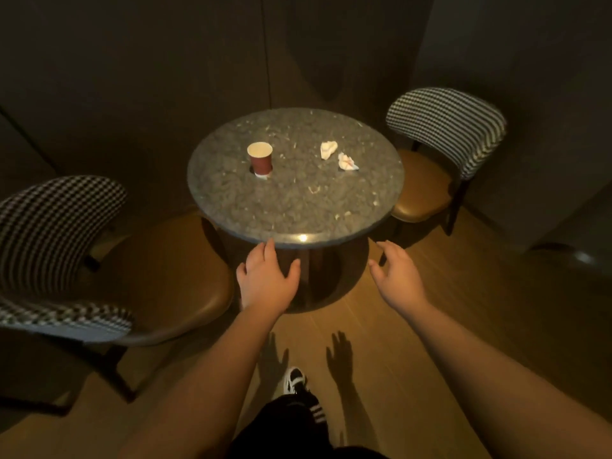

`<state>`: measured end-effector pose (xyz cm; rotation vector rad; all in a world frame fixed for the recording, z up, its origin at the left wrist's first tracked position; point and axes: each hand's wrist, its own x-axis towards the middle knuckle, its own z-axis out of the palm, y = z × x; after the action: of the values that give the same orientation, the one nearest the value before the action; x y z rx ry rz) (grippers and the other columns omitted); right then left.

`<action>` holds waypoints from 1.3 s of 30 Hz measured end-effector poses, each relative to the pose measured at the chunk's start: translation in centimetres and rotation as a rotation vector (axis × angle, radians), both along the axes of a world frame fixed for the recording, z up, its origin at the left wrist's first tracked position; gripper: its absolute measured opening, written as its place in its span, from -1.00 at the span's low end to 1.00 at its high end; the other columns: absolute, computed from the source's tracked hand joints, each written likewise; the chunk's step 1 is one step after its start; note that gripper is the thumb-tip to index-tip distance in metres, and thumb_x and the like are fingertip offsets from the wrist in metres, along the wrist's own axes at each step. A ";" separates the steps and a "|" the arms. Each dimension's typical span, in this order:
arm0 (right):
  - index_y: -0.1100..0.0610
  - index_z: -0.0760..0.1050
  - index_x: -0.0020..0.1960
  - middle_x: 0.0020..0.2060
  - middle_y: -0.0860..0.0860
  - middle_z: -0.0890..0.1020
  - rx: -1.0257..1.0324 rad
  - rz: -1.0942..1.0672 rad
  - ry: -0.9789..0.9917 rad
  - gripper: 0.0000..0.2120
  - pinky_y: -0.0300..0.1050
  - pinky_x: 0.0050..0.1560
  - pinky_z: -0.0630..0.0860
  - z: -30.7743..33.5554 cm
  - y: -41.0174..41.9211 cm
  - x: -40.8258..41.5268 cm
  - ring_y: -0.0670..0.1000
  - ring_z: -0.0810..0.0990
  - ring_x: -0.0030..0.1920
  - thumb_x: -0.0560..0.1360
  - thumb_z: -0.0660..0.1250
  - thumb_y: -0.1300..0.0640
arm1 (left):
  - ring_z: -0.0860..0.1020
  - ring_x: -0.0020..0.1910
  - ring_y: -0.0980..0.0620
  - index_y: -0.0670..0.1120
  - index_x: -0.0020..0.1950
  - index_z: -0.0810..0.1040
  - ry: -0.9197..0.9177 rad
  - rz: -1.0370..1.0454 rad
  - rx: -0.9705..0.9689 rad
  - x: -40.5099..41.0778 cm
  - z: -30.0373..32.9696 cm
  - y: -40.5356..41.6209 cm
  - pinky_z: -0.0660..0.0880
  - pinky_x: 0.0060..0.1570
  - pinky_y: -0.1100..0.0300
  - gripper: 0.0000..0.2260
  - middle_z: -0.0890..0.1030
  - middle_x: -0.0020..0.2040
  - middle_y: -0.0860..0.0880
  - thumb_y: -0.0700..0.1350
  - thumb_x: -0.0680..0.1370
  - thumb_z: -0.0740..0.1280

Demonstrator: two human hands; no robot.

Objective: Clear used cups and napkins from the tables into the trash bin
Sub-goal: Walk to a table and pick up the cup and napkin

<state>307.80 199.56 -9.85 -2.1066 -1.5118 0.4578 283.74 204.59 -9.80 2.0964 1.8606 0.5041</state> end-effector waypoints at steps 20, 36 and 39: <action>0.21 0.34 0.39 0.36 0.18 0.40 -0.076 0.212 0.008 -0.53 0.00 0.40 0.24 -2.4 35.5 10.3 0.16 0.33 0.38 0.52 0.30 0.10 | 0.21 0.46 -0.07 -0.09 0.52 0.09 -0.278 0.436 -0.008 6.4 -2.1 33.8 0.15 0.42 -0.01 -0.05 0.24 0.49 -0.08 0.18 0.30 0.51; 0.07 0.41 0.37 0.37 0.14 0.37 -0.113 0.394 -0.099 -0.48 0.09 0.27 0.38 -6.5 45.0 14.1 0.18 0.35 0.34 0.43 0.41 0.20 | 0.47 0.15 -0.03 -0.06 0.36 0.29 -0.553 0.580 0.032 7.4 -5.9 40.7 0.37 0.16 0.14 -0.29 0.49 0.19 -0.05 0.03 0.33 0.55; 0.06 0.48 0.31 0.32 0.10 0.43 -0.158 0.455 -0.162 -0.52 0.09 0.23 0.40 -7.0 45.7 14.3 0.15 0.39 0.30 0.41 0.39 0.23 | 0.42 0.11 0.10 -0.08 0.37 0.28 -0.561 0.533 0.026 8.4 -5.5 41.1 0.34 0.14 0.24 -0.29 0.45 0.16 0.03 0.00 0.33 0.55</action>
<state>322.10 245.21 -16.89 -1.9430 -2.1249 0.5930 292.18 245.64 -15.30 1.2481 2.0218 1.1055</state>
